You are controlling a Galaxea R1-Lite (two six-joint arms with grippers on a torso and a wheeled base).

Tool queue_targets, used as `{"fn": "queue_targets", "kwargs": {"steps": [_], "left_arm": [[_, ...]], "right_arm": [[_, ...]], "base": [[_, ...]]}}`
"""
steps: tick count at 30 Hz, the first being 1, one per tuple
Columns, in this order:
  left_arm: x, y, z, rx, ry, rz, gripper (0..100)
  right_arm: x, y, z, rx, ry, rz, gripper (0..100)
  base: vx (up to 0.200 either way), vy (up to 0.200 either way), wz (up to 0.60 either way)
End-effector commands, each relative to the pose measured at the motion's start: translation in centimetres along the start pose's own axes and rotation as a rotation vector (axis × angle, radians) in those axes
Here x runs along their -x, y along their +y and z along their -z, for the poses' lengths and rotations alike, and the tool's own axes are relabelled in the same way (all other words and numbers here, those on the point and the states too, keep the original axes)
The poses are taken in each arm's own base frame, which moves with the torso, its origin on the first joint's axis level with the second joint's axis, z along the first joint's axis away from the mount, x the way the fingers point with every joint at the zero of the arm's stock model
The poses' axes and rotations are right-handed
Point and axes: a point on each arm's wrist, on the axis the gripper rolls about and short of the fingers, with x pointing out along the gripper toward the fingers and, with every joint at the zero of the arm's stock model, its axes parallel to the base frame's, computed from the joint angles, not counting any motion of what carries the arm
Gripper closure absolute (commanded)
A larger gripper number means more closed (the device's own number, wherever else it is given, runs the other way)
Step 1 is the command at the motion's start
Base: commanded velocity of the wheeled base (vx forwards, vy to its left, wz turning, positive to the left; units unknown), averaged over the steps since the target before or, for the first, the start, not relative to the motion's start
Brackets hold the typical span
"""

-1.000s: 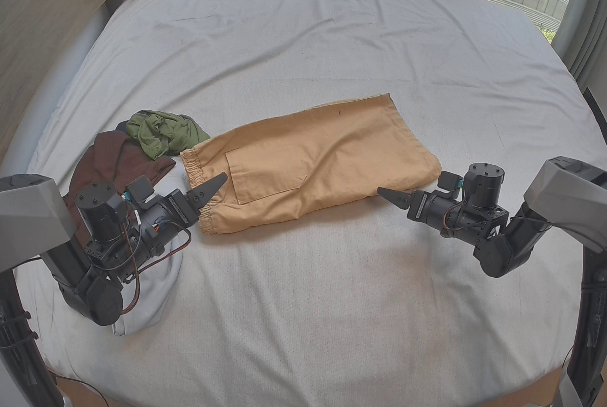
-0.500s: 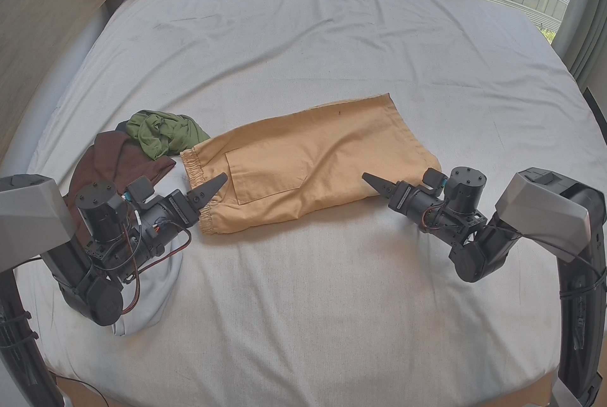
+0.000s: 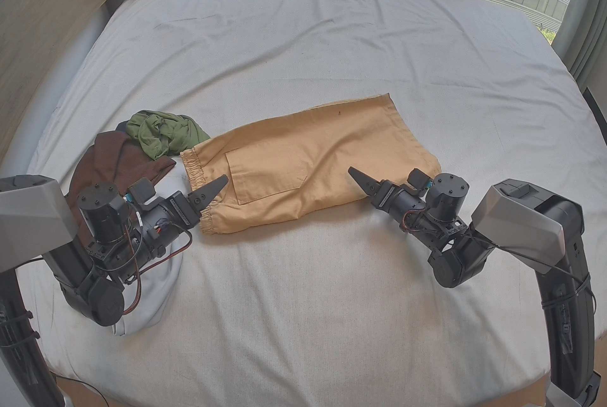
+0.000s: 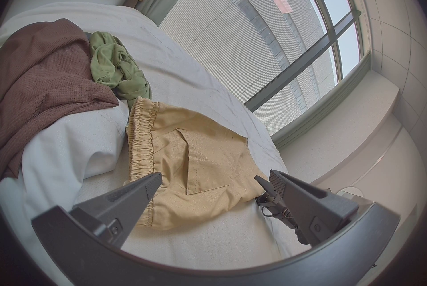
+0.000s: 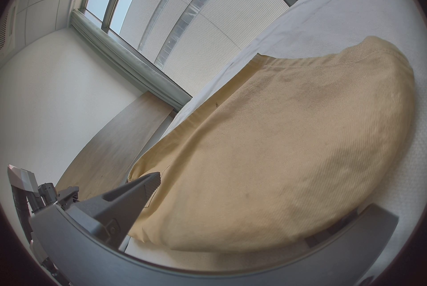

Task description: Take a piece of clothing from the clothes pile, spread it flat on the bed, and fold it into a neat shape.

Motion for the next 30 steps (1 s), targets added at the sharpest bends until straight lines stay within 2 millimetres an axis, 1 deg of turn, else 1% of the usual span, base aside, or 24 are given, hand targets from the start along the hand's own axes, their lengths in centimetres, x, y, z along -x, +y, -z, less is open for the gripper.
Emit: {"fn": "queue_targets", "kwargs": {"steps": [1, 4, 5, 12, 17, 20, 26, 30], "left_arm": [[-0.1, 0.1, 0.1, 0.002, 0.004, -0.002, 0], [0.0, 0.0, 0.1, 0.001, 0.002, 0.000, 0], [0.0, 0.1, 0.0, 0.001, 0.000, -0.003, 0], [0.0, 0.1, 0.0, 0.000, -0.001, -0.002, 0], [0.0, 0.1, -0.2, -0.001, -0.007, -0.003, 0], [0.0, 0.2, -0.3, 0.002, -0.009, -0.004, 0], [0.0, 0.2, -0.4, 0.001, -0.013, -0.003, 0], [0.1, 0.1, -0.6, 0.000, -0.020, -0.003, 0]], "right_arm": [[-0.1, -0.4, 0.5, -0.002, 0.005, 0.006, 0], [-0.2, -0.3, 0.4, -0.001, -0.003, 0.008, 0], [-0.2, -0.3, 0.4, 0.001, -0.013, 0.018, 100], [-0.4, -0.2, 0.3, 0.000, -0.023, 0.024, 100], [0.2, 0.0, 0.4, -0.002, -0.005, 0.033, 100], [1.2, 1.1, -0.7, -0.001, -0.004, 0.034, 100], [3.2, 2.7, -2.0, 0.047, 0.015, 0.045, 100], [6.0, 3.6, -2.2, 0.087, 0.066, 0.081, 100]], "base": [[0.000, 0.000, 0.00], [0.000, 0.000, 0.00], [0.000, 0.000, 0.00], [0.000, 0.000, 0.00], [0.000, 0.000, 0.00], [0.000, 0.000, 0.00], [0.000, 0.000, 0.00], [0.000, 0.000, 0.00]]}}
